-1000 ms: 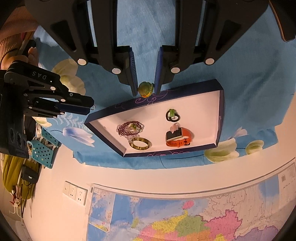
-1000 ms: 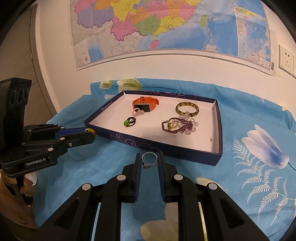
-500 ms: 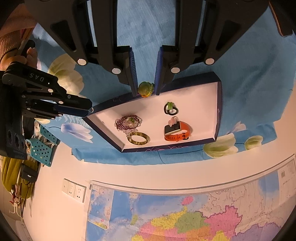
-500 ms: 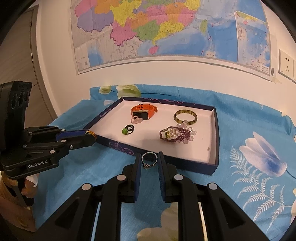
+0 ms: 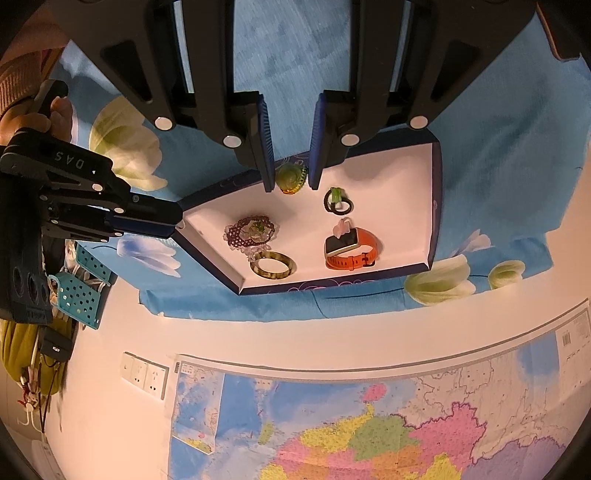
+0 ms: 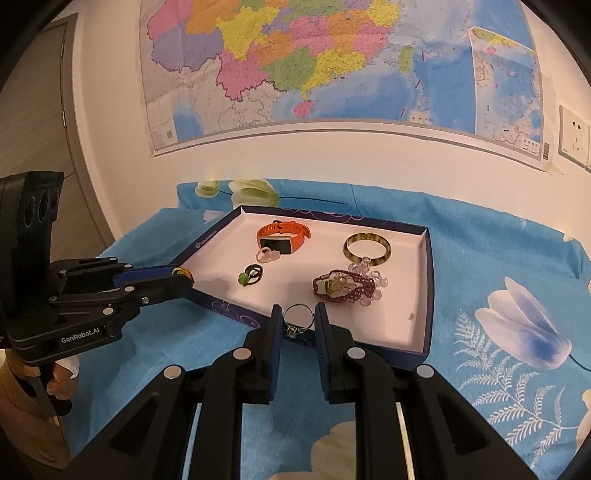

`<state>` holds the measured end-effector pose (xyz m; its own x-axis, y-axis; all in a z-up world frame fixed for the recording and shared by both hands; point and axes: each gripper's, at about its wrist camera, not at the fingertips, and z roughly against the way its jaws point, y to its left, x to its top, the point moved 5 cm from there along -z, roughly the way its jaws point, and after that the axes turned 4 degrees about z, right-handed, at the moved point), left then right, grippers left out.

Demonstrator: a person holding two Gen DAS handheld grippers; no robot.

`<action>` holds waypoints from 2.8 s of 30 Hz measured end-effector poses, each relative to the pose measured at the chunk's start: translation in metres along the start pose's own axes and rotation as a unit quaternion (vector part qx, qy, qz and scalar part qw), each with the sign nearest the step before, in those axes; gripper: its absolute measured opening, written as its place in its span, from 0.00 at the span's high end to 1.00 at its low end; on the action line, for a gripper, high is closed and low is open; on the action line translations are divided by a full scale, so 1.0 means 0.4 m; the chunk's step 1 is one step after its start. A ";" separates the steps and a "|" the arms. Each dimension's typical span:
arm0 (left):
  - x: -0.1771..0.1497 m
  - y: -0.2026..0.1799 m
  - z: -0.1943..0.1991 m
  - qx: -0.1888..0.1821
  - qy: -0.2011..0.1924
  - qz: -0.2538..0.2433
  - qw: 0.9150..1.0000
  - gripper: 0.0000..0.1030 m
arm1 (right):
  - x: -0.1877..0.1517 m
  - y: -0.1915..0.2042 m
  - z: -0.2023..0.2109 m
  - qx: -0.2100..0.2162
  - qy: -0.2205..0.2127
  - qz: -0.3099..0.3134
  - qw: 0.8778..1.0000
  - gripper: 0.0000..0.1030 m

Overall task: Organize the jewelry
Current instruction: 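Carry the yellow bead ring into the tray with the left gripper while the right carries the silver ring there, then lower the yellow bead ring and open the left gripper while the right releases the silver ring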

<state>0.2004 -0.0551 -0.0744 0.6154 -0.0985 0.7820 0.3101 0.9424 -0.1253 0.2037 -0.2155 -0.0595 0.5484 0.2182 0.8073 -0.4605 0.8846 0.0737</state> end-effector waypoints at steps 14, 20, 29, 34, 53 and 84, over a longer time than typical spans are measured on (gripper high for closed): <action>0.034 0.022 -0.024 0.006 -0.004 0.008 1.000 0.82 | 0.040 -0.019 -0.022 -0.005 -0.005 0.008 1.000 0.85; 0.041 0.021 -0.031 0.008 -0.006 0.006 1.000 0.82 | 0.053 -0.025 -0.043 -0.010 -0.002 0.013 1.000 0.85; 0.052 0.027 -0.048 0.011 -0.003 0.005 1.000 0.82 | 0.062 -0.035 -0.071 -0.014 0.005 0.012 1.000 0.85; 0.060 0.031 -0.066 0.012 -0.001 0.005 1.000 0.82 | 0.064 -0.036 -0.078 -0.016 0.006 0.011 1.000 0.85; 0.076 0.061 -0.120 0.026 0.011 0.012 1.000 0.82 | 0.075 -0.051 -0.137 -0.020 0.026 0.009 0.999 0.85; 0.069 0.100 -0.219 0.053 0.051 0.032 0.997 0.82 | 0.052 -0.087 -0.229 -0.026 0.072 -0.021 0.997 0.84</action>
<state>0.2933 -0.0480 -0.1114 0.7036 -0.0635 0.7078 0.1929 0.9757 -0.1042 0.2951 -0.2038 -0.0987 0.6620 0.2342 0.7119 -0.3999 0.9138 0.0712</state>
